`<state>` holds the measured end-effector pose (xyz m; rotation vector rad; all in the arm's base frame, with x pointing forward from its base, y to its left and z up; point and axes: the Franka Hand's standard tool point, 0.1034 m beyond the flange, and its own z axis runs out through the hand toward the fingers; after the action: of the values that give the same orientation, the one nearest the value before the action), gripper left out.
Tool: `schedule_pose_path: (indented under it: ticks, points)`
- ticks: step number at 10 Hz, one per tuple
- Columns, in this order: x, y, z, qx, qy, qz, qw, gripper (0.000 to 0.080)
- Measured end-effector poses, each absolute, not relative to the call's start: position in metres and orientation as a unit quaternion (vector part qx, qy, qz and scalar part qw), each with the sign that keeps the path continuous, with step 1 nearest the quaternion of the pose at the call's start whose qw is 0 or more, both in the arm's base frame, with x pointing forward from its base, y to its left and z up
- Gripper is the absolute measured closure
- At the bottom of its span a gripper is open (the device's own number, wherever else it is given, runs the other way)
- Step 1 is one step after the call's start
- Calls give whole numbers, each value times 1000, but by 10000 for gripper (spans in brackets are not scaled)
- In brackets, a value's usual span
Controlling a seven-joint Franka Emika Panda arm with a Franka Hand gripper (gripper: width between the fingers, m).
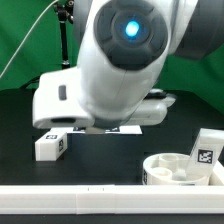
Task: Assemble stool
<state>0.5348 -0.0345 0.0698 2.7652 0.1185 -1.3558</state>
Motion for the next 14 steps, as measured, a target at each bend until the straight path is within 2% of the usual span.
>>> schedule_pose_path:
  ticks: [1,4,5,6,7,9,12,13,14]
  points:
    - [538,-31,75,899,32,-434,41,463]
    - [545,-33,68,910,28,-411,41,462]
    - [551,-31,63,927,22,-371,43,462]
    - [553,-26,68,940,12,-339,35,462]
    - [562,-22,75,952,-12,-307,3,462]
    - [581,-21,85,973,-19,-232,5,462]
    - [591,-25,83,992,-20,-127,11,462]
    - [593,-23,84,996,-38,-85,5,462]
    - [590,-20,90,995,-72,-61,-15,462]
